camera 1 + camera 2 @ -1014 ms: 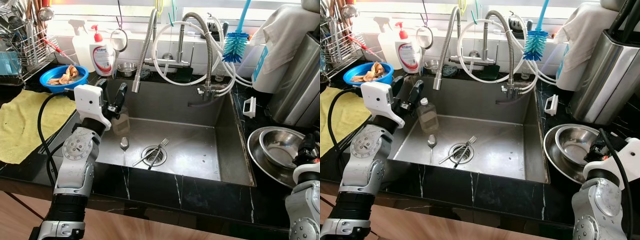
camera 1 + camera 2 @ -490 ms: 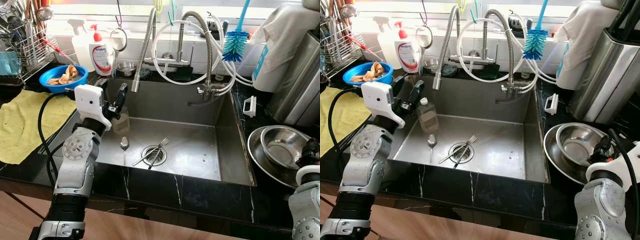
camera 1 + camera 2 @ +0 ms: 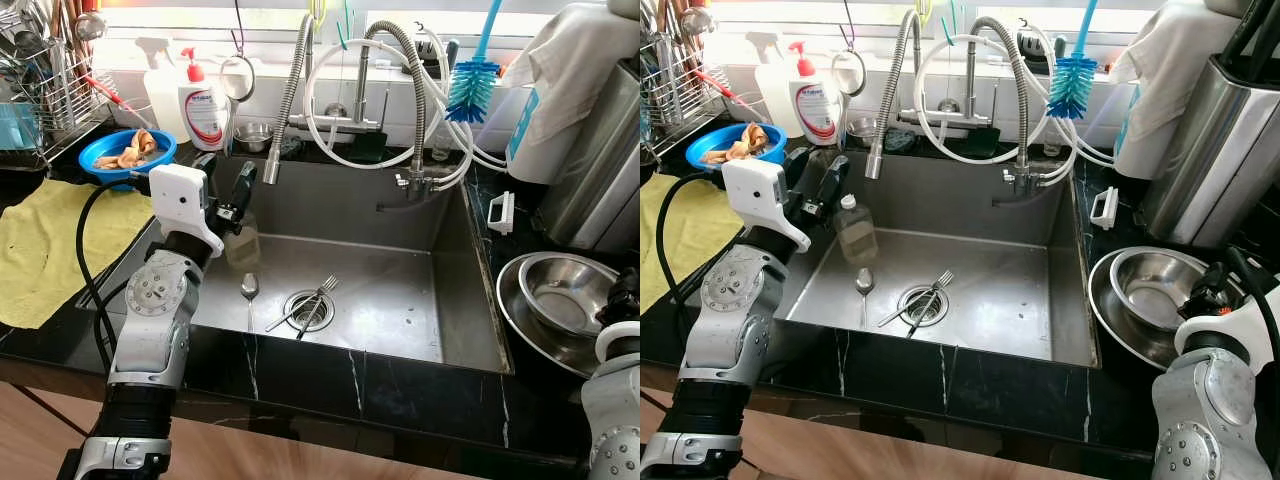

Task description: Kitchen organization

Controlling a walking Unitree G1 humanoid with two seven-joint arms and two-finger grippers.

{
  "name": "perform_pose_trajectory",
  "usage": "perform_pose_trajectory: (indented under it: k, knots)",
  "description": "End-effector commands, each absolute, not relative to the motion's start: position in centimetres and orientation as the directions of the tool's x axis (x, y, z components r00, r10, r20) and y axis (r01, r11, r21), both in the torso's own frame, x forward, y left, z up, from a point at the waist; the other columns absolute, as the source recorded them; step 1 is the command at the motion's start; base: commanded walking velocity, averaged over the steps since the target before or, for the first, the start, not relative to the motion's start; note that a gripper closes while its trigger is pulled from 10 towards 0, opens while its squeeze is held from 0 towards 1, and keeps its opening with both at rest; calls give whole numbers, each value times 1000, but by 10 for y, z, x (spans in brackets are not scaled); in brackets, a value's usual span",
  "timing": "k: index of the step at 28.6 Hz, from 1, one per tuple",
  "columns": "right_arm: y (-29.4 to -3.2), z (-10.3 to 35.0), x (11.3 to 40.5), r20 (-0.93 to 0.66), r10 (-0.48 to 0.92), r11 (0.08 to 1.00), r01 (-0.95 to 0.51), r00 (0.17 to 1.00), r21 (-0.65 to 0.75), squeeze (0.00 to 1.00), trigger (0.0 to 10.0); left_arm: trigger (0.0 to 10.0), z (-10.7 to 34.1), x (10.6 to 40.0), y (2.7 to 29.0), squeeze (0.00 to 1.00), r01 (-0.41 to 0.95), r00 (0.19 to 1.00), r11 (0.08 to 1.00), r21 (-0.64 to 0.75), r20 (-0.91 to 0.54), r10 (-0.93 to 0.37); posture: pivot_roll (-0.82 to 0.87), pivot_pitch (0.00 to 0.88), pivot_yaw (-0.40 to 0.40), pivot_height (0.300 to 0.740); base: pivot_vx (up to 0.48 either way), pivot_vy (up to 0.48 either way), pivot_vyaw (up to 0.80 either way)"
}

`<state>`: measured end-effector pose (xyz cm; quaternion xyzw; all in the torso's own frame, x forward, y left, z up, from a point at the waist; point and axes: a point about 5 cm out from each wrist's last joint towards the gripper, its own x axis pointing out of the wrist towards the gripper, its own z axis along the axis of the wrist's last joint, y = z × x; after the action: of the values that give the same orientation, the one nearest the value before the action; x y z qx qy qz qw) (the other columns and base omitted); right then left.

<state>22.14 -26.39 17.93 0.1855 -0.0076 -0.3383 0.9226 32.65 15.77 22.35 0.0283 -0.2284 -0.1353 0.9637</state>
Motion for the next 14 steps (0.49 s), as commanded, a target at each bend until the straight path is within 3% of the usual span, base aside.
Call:
perform_pose_trajectory:
  k: [1, 10, 14]
  knots:
    - [-263, 186, 220, -98, -629, 698, 615, 771, 367, 0, 10000, 10000, 227, 328, 155, 0, 261, 851, 957, 123, 439, -289, -91, 0, 11, 740, 0, 0, 0]
    - [-267, 195, 214, -109, -636, 676, 620, 764, 398, 0, 10000, 10000, 227, 328, 154, 0, 260, 850, 958, 119, 442, -285, -96, 0, 11, 740, 0, 0, 0]
    - [-269, 199, 214, -105, -608, 721, 602, 787, 342, 0, 10000, 10000, 227, 329, 155, 0, 256, 852, 960, 114, 442, -280, -100, 0, 13, 740, 0, 0, 0]
